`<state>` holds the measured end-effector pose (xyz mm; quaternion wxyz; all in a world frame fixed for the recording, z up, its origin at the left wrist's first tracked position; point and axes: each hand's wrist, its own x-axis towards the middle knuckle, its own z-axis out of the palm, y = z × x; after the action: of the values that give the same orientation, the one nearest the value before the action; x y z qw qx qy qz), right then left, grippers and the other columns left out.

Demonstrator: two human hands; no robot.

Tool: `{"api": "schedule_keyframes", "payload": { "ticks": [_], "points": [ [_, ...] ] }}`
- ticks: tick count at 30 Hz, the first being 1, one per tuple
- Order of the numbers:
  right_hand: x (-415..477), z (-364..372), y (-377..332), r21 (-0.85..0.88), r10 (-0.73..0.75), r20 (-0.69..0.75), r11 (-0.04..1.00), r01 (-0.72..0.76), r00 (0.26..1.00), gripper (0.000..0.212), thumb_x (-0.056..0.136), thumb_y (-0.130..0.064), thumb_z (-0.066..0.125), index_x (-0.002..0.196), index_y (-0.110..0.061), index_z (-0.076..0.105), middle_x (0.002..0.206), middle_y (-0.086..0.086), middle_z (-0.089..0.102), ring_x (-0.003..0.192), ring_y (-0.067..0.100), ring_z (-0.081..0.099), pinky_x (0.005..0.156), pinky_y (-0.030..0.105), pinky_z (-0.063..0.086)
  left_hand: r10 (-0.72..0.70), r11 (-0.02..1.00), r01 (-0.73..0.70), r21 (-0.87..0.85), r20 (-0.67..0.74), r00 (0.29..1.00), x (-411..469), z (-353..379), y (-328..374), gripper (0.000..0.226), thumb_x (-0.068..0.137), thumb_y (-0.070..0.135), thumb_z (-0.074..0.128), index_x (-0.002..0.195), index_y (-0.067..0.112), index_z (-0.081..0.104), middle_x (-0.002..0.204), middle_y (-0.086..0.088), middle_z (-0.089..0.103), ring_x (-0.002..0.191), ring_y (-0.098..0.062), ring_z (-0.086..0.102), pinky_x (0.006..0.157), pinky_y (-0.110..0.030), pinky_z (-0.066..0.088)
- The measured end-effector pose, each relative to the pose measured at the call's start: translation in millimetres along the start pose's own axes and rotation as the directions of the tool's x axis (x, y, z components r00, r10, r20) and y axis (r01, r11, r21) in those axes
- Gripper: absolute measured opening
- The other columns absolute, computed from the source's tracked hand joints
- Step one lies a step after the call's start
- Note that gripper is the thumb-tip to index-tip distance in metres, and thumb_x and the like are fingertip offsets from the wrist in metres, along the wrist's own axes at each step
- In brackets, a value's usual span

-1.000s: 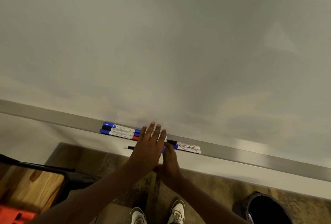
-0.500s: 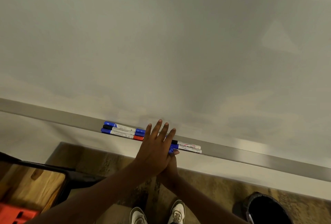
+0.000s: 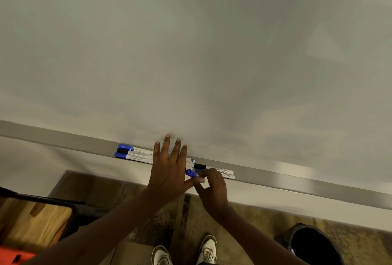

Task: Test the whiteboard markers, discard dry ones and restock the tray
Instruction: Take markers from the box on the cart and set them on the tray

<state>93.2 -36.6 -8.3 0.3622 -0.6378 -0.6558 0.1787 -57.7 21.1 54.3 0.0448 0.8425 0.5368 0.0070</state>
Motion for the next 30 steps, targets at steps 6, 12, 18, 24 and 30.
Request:
{"api": "schedule_keyframes", "payload": {
  "ticks": [6, 12, 18, 24, 30],
  "points": [
    [13.1, -17.3, 30.7, -0.234, 0.047, -0.086, 0.97, -0.066, 0.995, 0.026, 0.07, -0.013, 0.083, 0.089, -0.015, 0.066, 0.086, 0.001, 0.068, 0.077, 0.016, 0.061, 0.069, 0.026, 0.045, -0.004, 0.999, 0.001, 0.047, 0.054, 0.999, -10.0, 16.2, -15.4, 0.116, 0.066, 0.091, 0.024, 0.131, -0.001, 0.052, 0.147, -0.026, 0.034, 0.136, -0.049, 0.022, 0.104, -0.068, 0.02],
    [31.1, -27.7, 51.1, -0.464, 0.009, -0.001, 0.886, -0.008, 1.0, 0.028, 0.056, -0.009, 0.089, 0.073, -0.014, 0.067, 0.067, 0.0, 0.064, 0.059, 0.019, 0.058, 0.053, 0.029, 0.046, -0.012, 0.998, 0.005, 0.065, 0.109, 0.994, -19.4, 33.3, -26.6, 0.105, 0.073, 0.089, 0.026, 0.118, 0.003, 0.064, 0.143, -0.025, 0.041, 0.135, -0.05, 0.028, 0.103, -0.069, 0.023],
    [40.7, -26.0, 53.4, -0.579, 0.007, 0.144, 0.812, 0.079, 0.99, 0.031, 0.053, -0.017, 0.09, 0.069, -0.013, 0.064, 0.063, 0.001, 0.061, 0.055, 0.018, 0.055, 0.047, 0.026, 0.04, -0.007, 0.997, -0.001, 0.073, 0.106, 0.994, -23.4, 41.1, -31.4, 0.099, 0.075, 0.086, 0.029, 0.11, 0.002, 0.067, 0.139, -0.027, 0.045, 0.133, -0.05, 0.031, 0.104, -0.068, 0.022],
    [47.2, -20.8, 50.7, -0.639, 0.057, 0.192, 0.765, 0.081, 0.98, 0.044, 0.037, -0.012, 0.093, 0.068, -0.013, 0.062, 0.064, 0.003, 0.061, 0.053, 0.021, 0.058, 0.035, 0.025, 0.038, -0.016, 0.997, 0.006, 0.082, 0.12, 0.993, -23.3, 47.1, -39.7, 0.097, 0.078, 0.084, 0.029, 0.112, 0.001, 0.065, 0.138, -0.027, 0.046, 0.133, -0.049, 0.033, 0.105, -0.068, 0.02],
    [49.7, -14.9, 55.9, -0.66, 0.084, 0.212, 0.747, 0.079, 0.974, 0.044, 0.032, -0.013, 0.095, 0.065, -0.012, 0.065, 0.063, 0.005, 0.062, 0.053, 0.023, 0.061, 0.034, 0.026, 0.042, -0.016, 0.996, 0.001, 0.093, 0.164, 0.986, -22.5, 52.3, -44.3, 0.098, 0.079, 0.083, 0.027, 0.116, 0.0, 0.064, 0.136, -0.028, 0.048, 0.129, -0.049, 0.039, 0.105, -0.068, 0.021]
  ]
}}
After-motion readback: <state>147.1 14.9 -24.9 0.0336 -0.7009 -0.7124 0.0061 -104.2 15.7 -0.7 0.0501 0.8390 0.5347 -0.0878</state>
